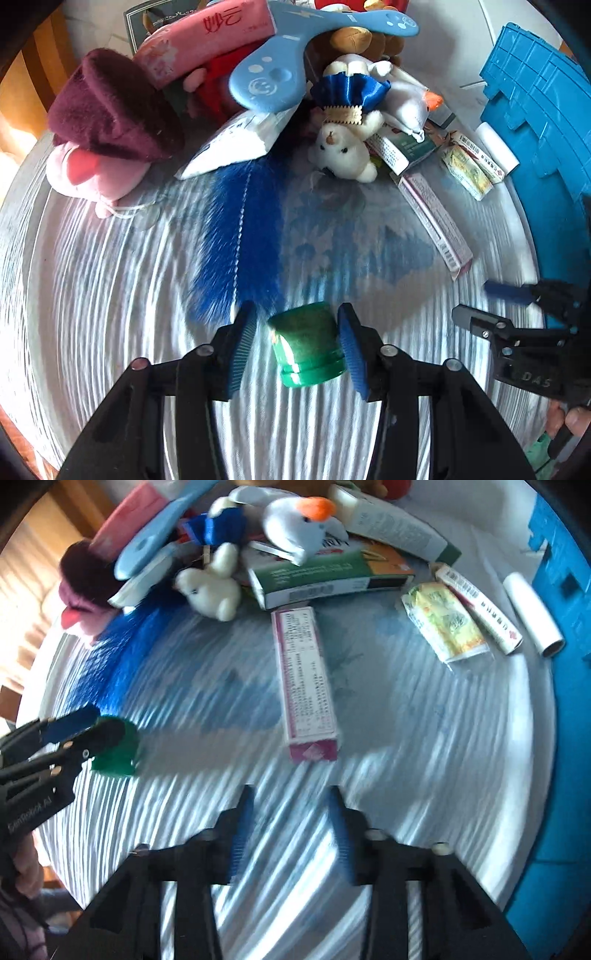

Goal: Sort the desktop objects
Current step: 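Grasp the green jar with the left tool while the right tool grasps the pink-white medicine box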

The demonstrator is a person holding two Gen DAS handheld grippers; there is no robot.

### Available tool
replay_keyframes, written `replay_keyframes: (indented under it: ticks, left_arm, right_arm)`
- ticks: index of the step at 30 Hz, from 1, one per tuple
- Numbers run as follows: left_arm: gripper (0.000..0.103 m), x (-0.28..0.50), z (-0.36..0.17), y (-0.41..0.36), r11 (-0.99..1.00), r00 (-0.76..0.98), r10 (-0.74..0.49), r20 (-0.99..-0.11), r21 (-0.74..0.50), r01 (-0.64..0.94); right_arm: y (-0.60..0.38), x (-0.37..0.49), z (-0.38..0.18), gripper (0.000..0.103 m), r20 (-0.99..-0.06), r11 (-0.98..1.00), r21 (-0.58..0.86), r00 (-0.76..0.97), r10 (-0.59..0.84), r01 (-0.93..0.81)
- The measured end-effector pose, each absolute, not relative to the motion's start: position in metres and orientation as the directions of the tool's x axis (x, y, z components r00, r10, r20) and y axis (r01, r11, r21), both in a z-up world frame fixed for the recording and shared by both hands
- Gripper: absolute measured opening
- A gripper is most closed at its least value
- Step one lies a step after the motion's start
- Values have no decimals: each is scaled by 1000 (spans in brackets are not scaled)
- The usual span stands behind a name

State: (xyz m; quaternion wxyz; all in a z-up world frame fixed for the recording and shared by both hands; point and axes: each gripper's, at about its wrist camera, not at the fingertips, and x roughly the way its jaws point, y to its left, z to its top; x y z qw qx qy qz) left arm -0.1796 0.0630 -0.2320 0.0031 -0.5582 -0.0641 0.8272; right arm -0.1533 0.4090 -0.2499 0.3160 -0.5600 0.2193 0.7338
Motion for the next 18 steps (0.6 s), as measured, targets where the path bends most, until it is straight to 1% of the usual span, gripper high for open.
replay_keyframes:
  ticks: [1, 5, 11, 12, 13, 14, 15, 16, 18]
  left_arm:
    - [49, -176, -232, 64, -992, -373, 79, -924, -111, 66]
    - [49, -151, -244, 67, -993, -361, 81, -929, -108, 54]
    - [49, -149, -260, 78, -996, -337, 55, -940, -75, 49]
    - [45, -148, -260, 78, -996, -344, 52, -938, -74, 52]
    - [42, -145, -260, 78, -996, -350, 54, -935, -77, 53]
    - [42, -145, -260, 79, -996, -350, 51, -935, -75, 55]
    - [42, -143, -258, 78, -996, -356, 46, -933, -72, 58]
    - [42, -143, -257, 78, -996, -364, 44, -930, -71, 60]
    - [41, -142, -252, 78, -996, -380, 40, -924, -69, 62]
  right_arm:
    - [410, -155, -246, 68, -955, -702, -53, -168, 242, -710]
    - [421, -169, -238, 69, -939, -697, -81, -179, 293, -713]
    - [439, -187, -252, 69, -932, -690, -123, -156, 328, -714]
    - [442, -189, -255, 68, -932, -690, -128, -152, 329, -712]
    - [443, -190, -258, 59, -934, -692, -129, -147, 325, -710]
    - [443, -191, -258, 44, -931, -692, -139, -144, 335, -708]
    - [440, -191, -256, 32, -930, -699, -141, -148, 336, -701]
    - [439, -190, -255, 29, -934, -702, -129, -153, 324, -700]
    - [431, -186, -250, 29, -933, -707, -123, -162, 321, -697]
